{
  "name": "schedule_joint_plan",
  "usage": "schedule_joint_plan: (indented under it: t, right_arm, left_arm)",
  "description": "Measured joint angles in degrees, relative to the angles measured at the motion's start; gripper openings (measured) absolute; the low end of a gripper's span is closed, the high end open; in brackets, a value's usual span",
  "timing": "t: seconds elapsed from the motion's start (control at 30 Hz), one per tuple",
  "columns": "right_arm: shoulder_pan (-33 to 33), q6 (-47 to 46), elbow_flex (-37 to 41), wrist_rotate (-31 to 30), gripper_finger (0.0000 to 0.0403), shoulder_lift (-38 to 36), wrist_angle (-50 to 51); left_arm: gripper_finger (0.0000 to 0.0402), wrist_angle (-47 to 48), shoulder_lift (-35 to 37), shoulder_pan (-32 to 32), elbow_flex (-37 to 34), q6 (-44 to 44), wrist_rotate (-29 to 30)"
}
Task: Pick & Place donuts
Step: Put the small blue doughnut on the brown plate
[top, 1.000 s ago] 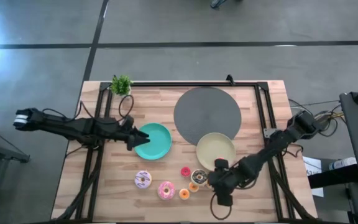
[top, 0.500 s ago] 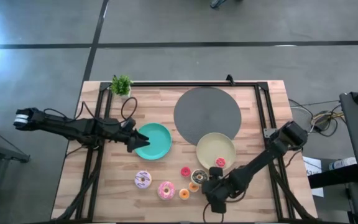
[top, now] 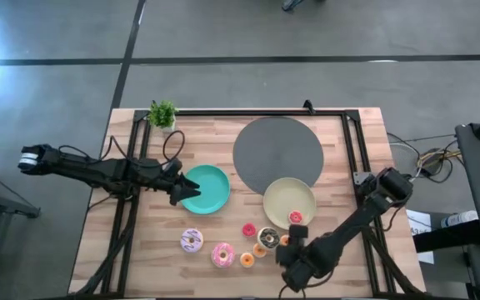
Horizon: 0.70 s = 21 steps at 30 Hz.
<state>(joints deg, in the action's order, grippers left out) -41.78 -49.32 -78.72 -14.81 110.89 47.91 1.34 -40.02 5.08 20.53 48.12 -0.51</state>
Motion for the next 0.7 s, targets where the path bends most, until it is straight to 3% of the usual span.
schedule_joint_plan:
  t: [0.2,0.7]
  right_arm:
    - [0.04,1.26,1.8,-0.38,0.0205,0.0,-0.26]
    - [0.81,2.96,4.07,-1.86,0.016,0.24,-4.01]
  left_arm:
    - [0.0201,0.01,-0.06,0.0,0.0,1.0,0.21]
    - [0.0201,0.01,-0.06,0.0,0.0,1.84,1.57]
